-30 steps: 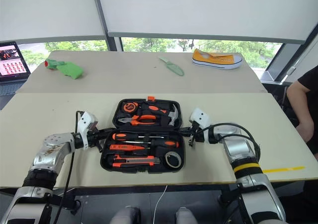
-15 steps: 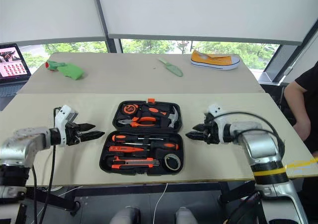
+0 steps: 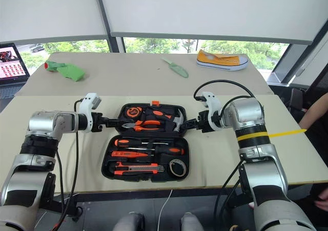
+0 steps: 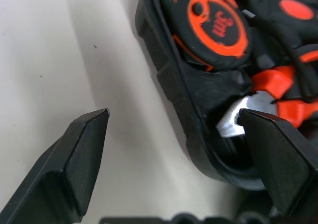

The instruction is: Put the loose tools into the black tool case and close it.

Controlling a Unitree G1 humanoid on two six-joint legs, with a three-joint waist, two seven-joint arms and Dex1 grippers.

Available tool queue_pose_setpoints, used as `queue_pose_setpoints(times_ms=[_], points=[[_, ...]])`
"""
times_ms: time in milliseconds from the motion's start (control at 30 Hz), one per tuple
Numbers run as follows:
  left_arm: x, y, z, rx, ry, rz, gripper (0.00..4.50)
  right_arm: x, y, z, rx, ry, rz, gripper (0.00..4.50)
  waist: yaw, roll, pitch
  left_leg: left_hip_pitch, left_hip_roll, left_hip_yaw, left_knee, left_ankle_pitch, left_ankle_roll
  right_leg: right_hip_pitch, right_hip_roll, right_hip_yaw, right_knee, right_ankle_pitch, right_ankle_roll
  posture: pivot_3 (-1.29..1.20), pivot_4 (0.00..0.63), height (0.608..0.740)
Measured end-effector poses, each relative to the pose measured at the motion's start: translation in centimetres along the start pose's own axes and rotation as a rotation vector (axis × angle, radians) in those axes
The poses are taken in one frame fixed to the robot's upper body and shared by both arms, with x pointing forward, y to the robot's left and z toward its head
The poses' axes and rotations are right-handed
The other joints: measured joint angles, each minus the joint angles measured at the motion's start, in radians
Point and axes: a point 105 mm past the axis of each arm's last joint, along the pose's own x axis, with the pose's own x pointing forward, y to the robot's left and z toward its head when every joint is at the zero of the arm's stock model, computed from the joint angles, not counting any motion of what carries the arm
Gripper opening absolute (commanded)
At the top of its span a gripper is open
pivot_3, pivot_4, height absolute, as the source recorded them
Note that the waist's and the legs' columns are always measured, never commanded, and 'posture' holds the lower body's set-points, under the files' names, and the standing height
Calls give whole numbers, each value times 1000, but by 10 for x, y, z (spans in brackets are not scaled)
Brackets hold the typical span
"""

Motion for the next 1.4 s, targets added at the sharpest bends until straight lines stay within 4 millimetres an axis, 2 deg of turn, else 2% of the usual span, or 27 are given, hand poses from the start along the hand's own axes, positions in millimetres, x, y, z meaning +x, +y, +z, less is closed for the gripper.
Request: queue_pose_setpoints(times_ms=[33, 100, 133, 367, 467, 567, 767, 867, 933, 1067, 1200, 1267, 1333, 1367, 1400], points=[[1, 0, 1, -4, -2, -4, 4244, 3, 0, -1, 3, 8, 2, 3995, 0, 0, 0, 0, 0, 0, 0, 0, 0, 0, 0, 0, 0, 0, 0, 0, 150, 740], [5, -3, 0, -13, 4, -19, 3749, 11, 2, -2, 10, 23, 4, 3445, 0, 0, 0, 0, 0, 0, 0, 0, 0, 0, 0, 0, 1, 0, 0, 0, 150, 740], [7, -3, -1, -11, 10, -20, 3341, 13, 1, -1, 13, 21, 2, 3182, 0, 0, 0, 0, 0, 0, 1, 0, 0, 0, 0, 0, 2, 0, 0, 0, 150, 740], [16, -9, 3, -1, -1, -58, 779, 20, -2, 3, 20, 15, -20, 738, 0, 0, 0, 4, 0, -1, 1, 1, 0, 3, 0, 0, 4, 0, 0, 0, 150, 740], [18, -4, 6, -37, -49, -44, 27, 18, -3, 7, 26, -20, -15, 27, 0, 0, 0, 6, -1, -1, 1, 1, 0, 5, 0, 0, 3, 0, 0, 0, 150, 740], [18, -3, 10, -56, -103, -45, 27, 20, -4, 11, 30, -98, 8, 27, -2, 0, 0, 5, -1, -2, 1, 2, 0, 5, 0, 0, 4, 1, 0, 0, 150, 740], [7, -4, 6, -11, -312, -125, 27, 12, -4, 11, -244, -380, 15, 27, -1, 0, 1, -4, -2, -3, 1, 2, 0, -2, -1, 0, 2, 0, 1, 0, 150, 740], [-3, -10, 3, 96, -471, -157, 27, -2, 2, 13, -471, -499, -22, 27, 3, 0, 1, -11, -2, -2, 1, 2, -1, -9, -2, 0, 2, 0, 1, 0, 150, 740], [-11, -15, -3, 184, -549, -144, 27, -11, 6, 7, -702, -563, -74, 27, 5, 0, 1, -11, -3, -2, 1, 2, -1, -9, -2, 0, 2, 0, 1, 0, 150, 740], [-29, -24, -20, 374, -656, -95, 27, -18, 14, -15, -1060, -639, -157, 27, 5, 0, 1, -9, -3, -1, 1, 2, 0, -8, -2, 1, 1, 0, 2, 0, 150, 740], [-44, -31, -48, 588, -701, -31, 27, -22, 17, -40, -1398, -675, -244, 27, 2, 0, 1, -1, -3, 1, 1, 2, -1, -1, -2, 4, 1, 0, 1, 0, 150, 740], [-49, -34, -62, 618, -698, -28, 0, -21, 16, -53, -1459, -684, -261, 782, 2, -1, 1, 10, -2, 2, -2, 1, 0, 10, -3, 4, -4, 0, 1, 0, 150, 740], [-55, -33, -71, 633, -698, -9, 761, -20, 3, -67, -1477, -637, -275, 1287, -1, -1, 0, 12, -2, 3, -2, 1, 0, 11, -3, 4, -4, 0, 1, 0, 150, 740], [-61, -29, -77, 637, -684, 11, 928, -20, -12, -79, -1467, -573, -292, 1707, -4, -1, 0, 13, -2, 4, -2, 1, 0, 12, -3, 5, -4, 0, 1, 0, 150, 740], [-66, -20, -90, 629, -632, 33, 1288, -21, -19, -89, -1478, -548, -304, 2021, -10, -1, 0, 14, -1, 5, -2, 1, 0, 11, -3, 7, -3, -1, 1, 0, 150, 740]])
